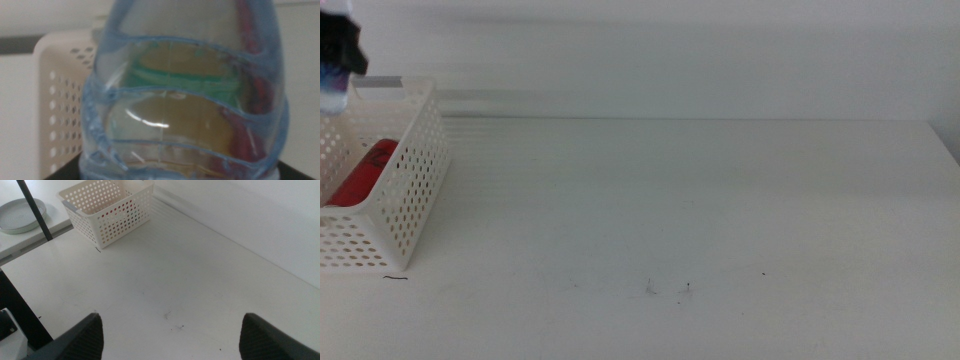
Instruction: Use arms to grab the bottles and put them into the dustbin to the left of the table.
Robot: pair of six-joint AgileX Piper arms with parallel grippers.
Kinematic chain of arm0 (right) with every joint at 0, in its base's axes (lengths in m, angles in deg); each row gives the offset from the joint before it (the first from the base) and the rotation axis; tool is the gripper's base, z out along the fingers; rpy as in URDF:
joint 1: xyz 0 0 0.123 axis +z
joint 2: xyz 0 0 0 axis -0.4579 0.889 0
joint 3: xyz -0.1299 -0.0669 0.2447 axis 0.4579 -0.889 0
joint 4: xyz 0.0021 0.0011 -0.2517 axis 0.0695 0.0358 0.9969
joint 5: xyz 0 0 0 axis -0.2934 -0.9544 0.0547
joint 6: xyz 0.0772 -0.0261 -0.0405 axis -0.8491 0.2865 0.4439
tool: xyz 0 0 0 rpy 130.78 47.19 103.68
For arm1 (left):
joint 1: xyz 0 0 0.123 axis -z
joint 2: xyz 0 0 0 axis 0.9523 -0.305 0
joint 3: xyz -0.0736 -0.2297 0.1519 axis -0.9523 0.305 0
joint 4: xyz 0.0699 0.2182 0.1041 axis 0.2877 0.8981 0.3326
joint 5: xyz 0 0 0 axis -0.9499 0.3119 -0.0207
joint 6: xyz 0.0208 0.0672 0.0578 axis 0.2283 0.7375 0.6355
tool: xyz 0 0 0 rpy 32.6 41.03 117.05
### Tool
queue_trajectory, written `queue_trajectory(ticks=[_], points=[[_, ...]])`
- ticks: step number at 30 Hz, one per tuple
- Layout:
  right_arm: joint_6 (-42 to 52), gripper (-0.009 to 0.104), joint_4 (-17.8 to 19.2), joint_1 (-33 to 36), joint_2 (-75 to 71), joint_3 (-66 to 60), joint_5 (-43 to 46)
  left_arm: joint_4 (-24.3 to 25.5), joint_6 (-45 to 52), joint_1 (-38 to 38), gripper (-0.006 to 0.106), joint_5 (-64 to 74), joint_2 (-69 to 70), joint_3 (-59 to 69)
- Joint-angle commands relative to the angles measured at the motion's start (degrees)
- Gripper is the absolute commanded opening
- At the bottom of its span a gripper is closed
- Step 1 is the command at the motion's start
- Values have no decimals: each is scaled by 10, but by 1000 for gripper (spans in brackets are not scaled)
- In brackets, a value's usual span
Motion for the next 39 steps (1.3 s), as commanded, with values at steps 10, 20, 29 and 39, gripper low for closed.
queue_trajectory(ticks=[10, 20, 29, 39], points=[[2, 93, 0, 1, -2, 3, 5, 2, 14, -32, 1, -16, -76, -10], [2, 93, 0, 1, -2, 3, 5, 9, 18, -28, 82, -2, -86, -9], [2, 93, 0, 1, -2, 3, 5, 29, 7, -13, 94, 14, -66, -9], [2, 93, 0, 1, -2, 3, 5, 3, -32, 48, 94, 26, 19, -9]])
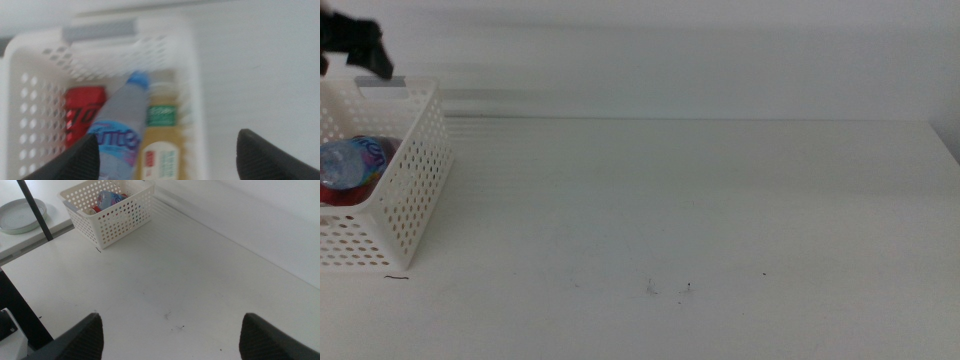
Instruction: Use arms to grab the bottles and put them into the dustbin to the left of the table.
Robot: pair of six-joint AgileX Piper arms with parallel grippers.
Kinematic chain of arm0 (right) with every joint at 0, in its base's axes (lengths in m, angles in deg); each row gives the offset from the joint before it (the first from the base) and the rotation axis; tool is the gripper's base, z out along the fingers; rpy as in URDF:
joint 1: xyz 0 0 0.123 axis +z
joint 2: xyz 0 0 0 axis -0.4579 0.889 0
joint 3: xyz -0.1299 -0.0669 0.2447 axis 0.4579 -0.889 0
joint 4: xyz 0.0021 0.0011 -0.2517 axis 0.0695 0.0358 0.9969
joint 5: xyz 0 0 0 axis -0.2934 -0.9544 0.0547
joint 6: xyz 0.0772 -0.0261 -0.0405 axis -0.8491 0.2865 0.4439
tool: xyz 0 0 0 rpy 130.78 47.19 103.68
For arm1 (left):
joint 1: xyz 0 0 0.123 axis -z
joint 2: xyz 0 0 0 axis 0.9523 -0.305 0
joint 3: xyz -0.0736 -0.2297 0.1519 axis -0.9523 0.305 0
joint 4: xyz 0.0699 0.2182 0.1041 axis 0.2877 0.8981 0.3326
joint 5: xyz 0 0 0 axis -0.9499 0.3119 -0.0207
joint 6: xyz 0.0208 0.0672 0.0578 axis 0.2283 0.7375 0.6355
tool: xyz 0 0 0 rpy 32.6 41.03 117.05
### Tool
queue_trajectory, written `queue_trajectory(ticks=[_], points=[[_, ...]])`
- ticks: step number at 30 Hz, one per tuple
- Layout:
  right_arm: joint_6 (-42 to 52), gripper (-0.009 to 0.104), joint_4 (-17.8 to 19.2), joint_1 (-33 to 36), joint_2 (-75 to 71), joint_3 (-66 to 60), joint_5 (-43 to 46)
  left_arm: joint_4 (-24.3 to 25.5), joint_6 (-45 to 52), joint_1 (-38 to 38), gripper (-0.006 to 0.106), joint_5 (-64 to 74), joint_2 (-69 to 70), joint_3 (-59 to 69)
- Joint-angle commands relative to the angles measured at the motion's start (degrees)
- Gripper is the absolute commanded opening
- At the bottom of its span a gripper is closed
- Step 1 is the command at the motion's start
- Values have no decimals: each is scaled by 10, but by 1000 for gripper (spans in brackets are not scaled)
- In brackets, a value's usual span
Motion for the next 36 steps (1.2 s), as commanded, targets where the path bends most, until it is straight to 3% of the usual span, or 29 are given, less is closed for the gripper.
queue_trajectory(ticks=[1, 9, 15, 23, 36], points=[[2, 93, 0, 1, -2, 3, 5, -22, -13, 20, 94, 5, 31, -4], [2, 93, 0, 1, -2, 3, 5, -24, -20, 109, 94, -5, 129, -4], [2, 93, 0, 1, -2, 3, 5, -71, -20, 171, 94, -25, 195, -4], [2, 93, 0, 1, -2, 3, 5, -67, -25, 266, 94, -37, 251, 3], [2, 93, 0, 1, -2, 3, 5, -78, -55, 311, 94, -228, 409, 287]])
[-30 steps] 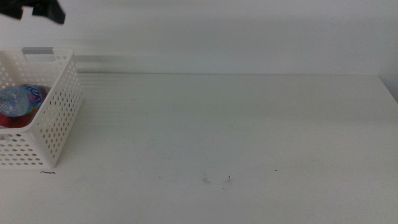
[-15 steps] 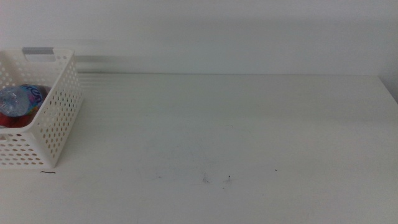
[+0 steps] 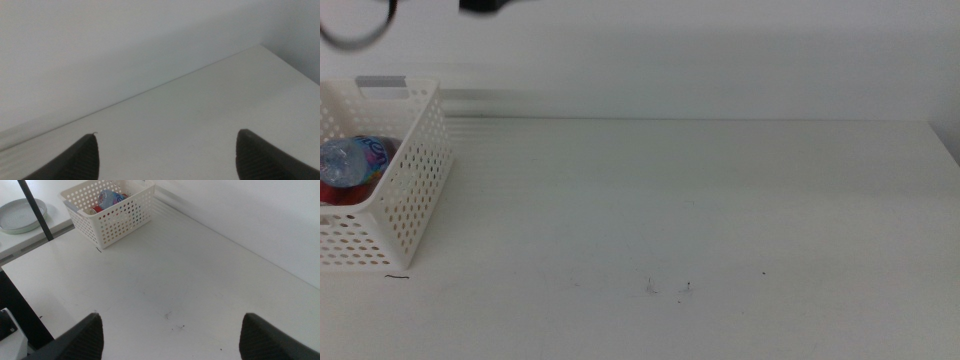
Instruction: Use arms to grab the bottles and put them into the dustbin to the left of the table.
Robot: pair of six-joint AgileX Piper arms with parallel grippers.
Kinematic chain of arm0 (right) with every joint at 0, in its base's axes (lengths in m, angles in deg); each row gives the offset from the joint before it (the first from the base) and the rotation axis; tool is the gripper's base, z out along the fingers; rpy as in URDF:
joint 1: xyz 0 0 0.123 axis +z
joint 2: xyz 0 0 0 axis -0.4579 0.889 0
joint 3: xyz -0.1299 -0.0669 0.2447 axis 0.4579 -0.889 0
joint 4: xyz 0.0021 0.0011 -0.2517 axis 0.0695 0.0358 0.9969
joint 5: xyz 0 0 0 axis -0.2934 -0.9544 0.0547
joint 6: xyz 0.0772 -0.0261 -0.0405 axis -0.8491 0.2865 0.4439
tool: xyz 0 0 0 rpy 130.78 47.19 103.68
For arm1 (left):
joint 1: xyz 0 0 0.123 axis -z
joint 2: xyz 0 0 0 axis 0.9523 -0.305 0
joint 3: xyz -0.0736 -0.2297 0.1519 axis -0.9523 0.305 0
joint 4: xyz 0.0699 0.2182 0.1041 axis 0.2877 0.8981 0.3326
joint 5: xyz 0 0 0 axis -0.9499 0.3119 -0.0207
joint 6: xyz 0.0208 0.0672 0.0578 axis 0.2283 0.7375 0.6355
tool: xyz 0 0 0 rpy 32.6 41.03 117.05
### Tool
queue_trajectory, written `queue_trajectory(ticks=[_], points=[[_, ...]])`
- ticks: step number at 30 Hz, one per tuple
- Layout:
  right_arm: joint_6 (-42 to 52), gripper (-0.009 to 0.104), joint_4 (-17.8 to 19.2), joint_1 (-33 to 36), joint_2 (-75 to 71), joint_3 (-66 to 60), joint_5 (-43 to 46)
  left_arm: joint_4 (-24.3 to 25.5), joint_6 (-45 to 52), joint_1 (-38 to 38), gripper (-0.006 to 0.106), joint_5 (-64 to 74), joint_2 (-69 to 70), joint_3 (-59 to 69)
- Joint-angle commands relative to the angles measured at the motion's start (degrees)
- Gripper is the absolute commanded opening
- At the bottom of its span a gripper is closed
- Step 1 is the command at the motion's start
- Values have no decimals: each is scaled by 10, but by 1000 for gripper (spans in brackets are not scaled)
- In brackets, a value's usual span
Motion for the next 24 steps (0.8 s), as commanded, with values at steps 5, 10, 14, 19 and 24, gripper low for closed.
queue_trajectory(ticks=[5, 10, 14, 19, 24], points=[[2, 93, 0, 1, -2, 3, 5, 5, 0, 2, 94, -91, 43, 74], [2, 93, 0, 1, -2, 3, 5, 3, 12, 2, 94, -112, 49, 74], [2, 93, 0, 1, -2, 3, 5, 2, 12, 2, 94, -132, 57, 73], [2, 93, 0, 1, -2, 3, 5, 88, -68, 3, 94, -145, 70, 76], [3, 93, -1, 1, -2, 3, 5, 148, -113, 3, 94, -183, 112, 108]])
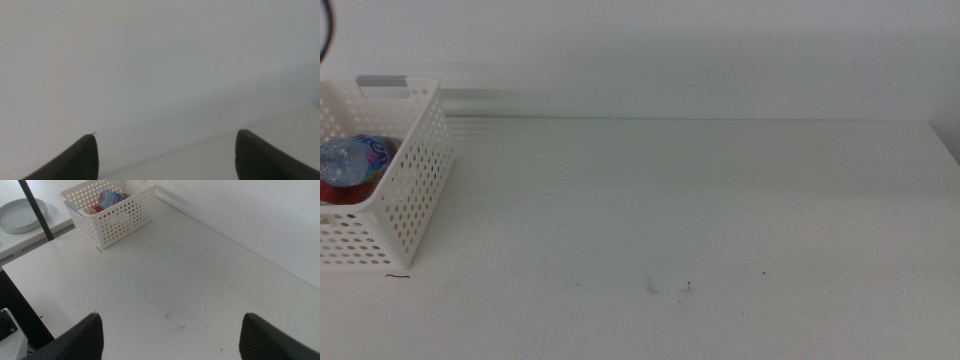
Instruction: Use arms to grab the bottles and put them into the dustbin to the left of the table.
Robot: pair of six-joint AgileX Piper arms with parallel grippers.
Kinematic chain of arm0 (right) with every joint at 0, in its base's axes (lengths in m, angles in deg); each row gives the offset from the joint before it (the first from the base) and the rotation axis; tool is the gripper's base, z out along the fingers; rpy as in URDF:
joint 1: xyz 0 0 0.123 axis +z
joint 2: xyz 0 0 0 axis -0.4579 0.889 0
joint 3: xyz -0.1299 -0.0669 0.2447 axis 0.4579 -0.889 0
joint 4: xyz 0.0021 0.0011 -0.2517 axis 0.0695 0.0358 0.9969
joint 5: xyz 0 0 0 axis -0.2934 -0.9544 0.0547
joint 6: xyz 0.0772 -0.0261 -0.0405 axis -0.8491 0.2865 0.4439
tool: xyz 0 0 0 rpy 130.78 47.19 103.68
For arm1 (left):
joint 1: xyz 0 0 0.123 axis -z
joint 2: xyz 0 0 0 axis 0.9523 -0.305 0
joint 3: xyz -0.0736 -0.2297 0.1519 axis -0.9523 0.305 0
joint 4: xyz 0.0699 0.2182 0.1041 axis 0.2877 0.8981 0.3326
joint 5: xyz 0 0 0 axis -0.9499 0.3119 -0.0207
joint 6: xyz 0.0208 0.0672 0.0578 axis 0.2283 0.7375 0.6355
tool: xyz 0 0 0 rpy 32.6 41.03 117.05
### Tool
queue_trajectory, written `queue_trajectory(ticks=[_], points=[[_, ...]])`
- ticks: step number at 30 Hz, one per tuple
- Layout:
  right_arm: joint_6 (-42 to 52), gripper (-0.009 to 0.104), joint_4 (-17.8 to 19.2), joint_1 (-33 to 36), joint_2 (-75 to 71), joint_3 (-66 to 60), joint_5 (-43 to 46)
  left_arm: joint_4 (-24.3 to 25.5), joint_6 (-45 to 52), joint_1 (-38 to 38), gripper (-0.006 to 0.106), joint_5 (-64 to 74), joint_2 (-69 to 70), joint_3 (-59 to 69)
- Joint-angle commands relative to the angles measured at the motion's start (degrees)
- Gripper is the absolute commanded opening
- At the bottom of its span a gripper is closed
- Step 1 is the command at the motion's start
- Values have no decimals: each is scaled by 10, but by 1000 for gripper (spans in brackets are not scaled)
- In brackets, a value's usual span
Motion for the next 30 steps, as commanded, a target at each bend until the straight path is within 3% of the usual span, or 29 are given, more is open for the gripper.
queue_trajectory(ticks=[1, 5, 21, 24, 28, 30], points=[[3, 93, -1, 1, -2, 3, 5, 27, -28, 1, 94, -43, 27, 23], [3, 93, -1, 1, -2, 3, 5, 57, -77, 0, 94, -101, 61, 75], [3, 93, 0, 1, -2, 3, 3, 57, -96, -27, 94, -91, 86, 111], [3, 93, 34, 1, -4, -16, 33, 56, -96, -29, 94, -96, 86, 130], [3, 93, 120, 1, -22, -95, 168, 49, -96, -30, 94, -120, 90, 169], [3, 93, 126, 1, -30, -141, 228, 32, -96, -40, 94, -145, 93, 199]])
